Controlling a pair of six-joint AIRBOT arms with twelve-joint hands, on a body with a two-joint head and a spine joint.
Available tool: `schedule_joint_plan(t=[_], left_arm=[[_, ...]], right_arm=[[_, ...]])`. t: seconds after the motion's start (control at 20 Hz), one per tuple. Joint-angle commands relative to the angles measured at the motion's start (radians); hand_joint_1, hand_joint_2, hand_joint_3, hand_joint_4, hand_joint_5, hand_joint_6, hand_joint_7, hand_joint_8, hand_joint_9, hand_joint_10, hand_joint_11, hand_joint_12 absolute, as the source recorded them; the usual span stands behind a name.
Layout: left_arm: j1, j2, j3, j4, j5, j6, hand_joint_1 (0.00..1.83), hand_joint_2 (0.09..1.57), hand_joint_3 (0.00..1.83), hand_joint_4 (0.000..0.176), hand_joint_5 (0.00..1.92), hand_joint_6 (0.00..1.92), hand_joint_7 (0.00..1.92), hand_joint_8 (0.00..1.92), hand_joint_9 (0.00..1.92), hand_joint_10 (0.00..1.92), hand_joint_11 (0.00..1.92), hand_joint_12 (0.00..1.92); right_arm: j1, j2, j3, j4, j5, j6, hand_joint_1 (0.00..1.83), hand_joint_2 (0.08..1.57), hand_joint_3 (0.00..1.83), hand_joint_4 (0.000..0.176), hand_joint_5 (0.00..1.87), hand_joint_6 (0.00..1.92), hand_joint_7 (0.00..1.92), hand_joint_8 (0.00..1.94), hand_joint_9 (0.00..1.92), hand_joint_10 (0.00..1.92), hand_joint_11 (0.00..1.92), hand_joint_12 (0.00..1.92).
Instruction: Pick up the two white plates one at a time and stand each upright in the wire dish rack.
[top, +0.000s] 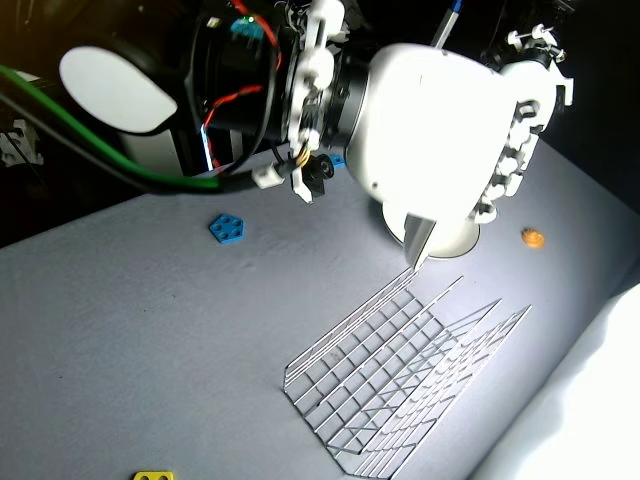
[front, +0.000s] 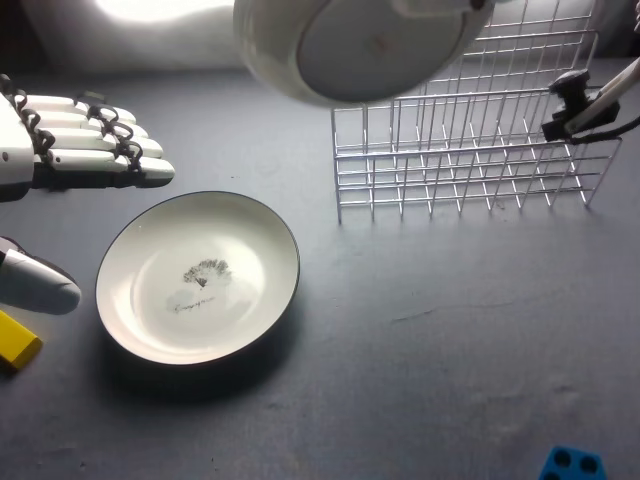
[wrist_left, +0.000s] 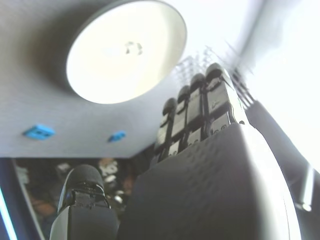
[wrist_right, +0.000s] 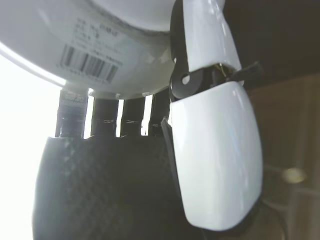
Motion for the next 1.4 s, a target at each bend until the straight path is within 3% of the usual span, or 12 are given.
schedule_joint_plan(t=[0.0,0.15,0.45,0.5,0.6,0.8,1.05,1.2,1.25,1.3,1.35], left_arm=[[-0.01,0.004,0.007,-0.047,-0.023,-0.001,0.0,1.07,0.0,0.0,0.0,0.0,0.0,0.0,0.0,0.0,0.0,0.0],[-0.015,0.001,0.014,-0.037,-0.018,-0.002,0.0,1.07,0.0,0.0,0.0,0.0,0.0,0.0,0.0,0.0,0.0,0.0],[-0.028,-0.01,0.025,-0.038,-0.021,-0.009,0.0,1.08,0.0,0.0,0.0,0.0,0.0,0.0,0.0,0.0,0.0,0.0],[-0.029,-0.011,0.025,-0.04,-0.029,-0.014,0.0,1.08,0.0,0.0,0.0,0.0,0.0,0.0,0.0,0.0,0.0,0.0],[-0.031,-0.019,0.032,-0.041,-0.064,-0.048,0.0,1.09,0.0,0.0,0.0,0.0,0.0,0.0,0.0,0.0,0.0,0.0],[-0.015,-0.043,0.053,0.01,-0.049,-0.078,0.0,1.08,0.0,0.0,0.0,0.0,0.0,0.0,0.0,0.0,0.0,0.0],[0.014,-0.064,0.046,0.071,-0.028,-0.08,0.0,1.08,0.0,0.0,0.0,0.0,0.0,0.0,0.0,0.0,0.0,0.0],[0.035,-0.072,0.038,0.093,-0.013,-0.08,0.0,1.07,0.0,0.0,0.0,0.0,0.0,0.0,0.0,0.0,0.0,0.0],[0.043,-0.076,0.037,0.099,-0.01,-0.08,0.0,1.07,0.0,0.0,0.0,0.0,0.0,0.0,0.0,0.0,0.0,0.0],[0.049,-0.079,0.037,0.099,-0.006,-0.08,0.0,1.07,0.0,0.0,0.0,0.0,0.0,0.0,0.0,0.0,0.0,0.0],[0.052,-0.084,0.039,0.101,0.002,-0.08,0.0,1.08,0.0,0.0,0.0,0.0,0.0,0.0,0.0,0.0,0.0,0.0]], right_arm=[[0.018,0.008,0.005,0.037,0.168,0.019,1.37,1.1,0.0,0.0,0.98,1.03,0.98,0.92,0.97,1.06,0.88,1.14],[0.015,0.016,0.025,0.094,0.165,0.017,1.37,1.11,0.0,0.0,0.93,1.1,0.98,0.92,0.94,1.09,0.85,1.15],[0.006,0.028,0.071,0.099,0.125,0.053,1.38,1.09,0.0,0.0,0.98,1.02,1.0,0.87,0.98,1.07,0.87,1.16],[0.002,0.028,0.082,0.049,0.126,0.092,1.37,1.1,0.0,0.0,0.96,1.06,0.98,0.9,0.95,1.09,0.85,1.16],[-0.014,0.028,0.107,-0.11,0.128,0.281,1.37,1.1,0.0,0.0,0.96,1.04,0.98,0.92,0.95,1.09,0.85,1.16],[-0.031,0.028,0.133,-0.218,0.15,0.38,1.38,1.09,0.0,0.0,0.97,1.01,1.0,0.9,0.99,1.04,0.88,1.15],[-0.033,0.026,0.159,-0.239,0.15,0.385,1.37,1.1,0.0,0.0,0.97,1.04,0.98,0.92,0.95,1.09,0.85,1.18],[-0.048,0.021,0.181,-0.295,0.159,0.44,1.38,1.1,0.0,0.0,0.95,1.04,1.01,0.89,0.98,1.07,0.85,1.17],[-0.057,0.021,0.191,-0.338,0.174,0.478,1.38,1.09,0.0,0.0,0.97,1.01,1.02,0.84,1.0,1.04,0.87,1.16],[-0.064,0.021,0.202,-0.379,0.183,0.51,1.25,1.1,0.0,0.0,0.97,1.03,1.02,0.88,1.01,0.71,0.86,1.15],[-0.067,0.018,0.212,-0.397,0.183,0.527,1.35,1.09,0.0,0.0,0.96,1.04,1.01,0.86,1.0,0.97,0.88,1.15]])
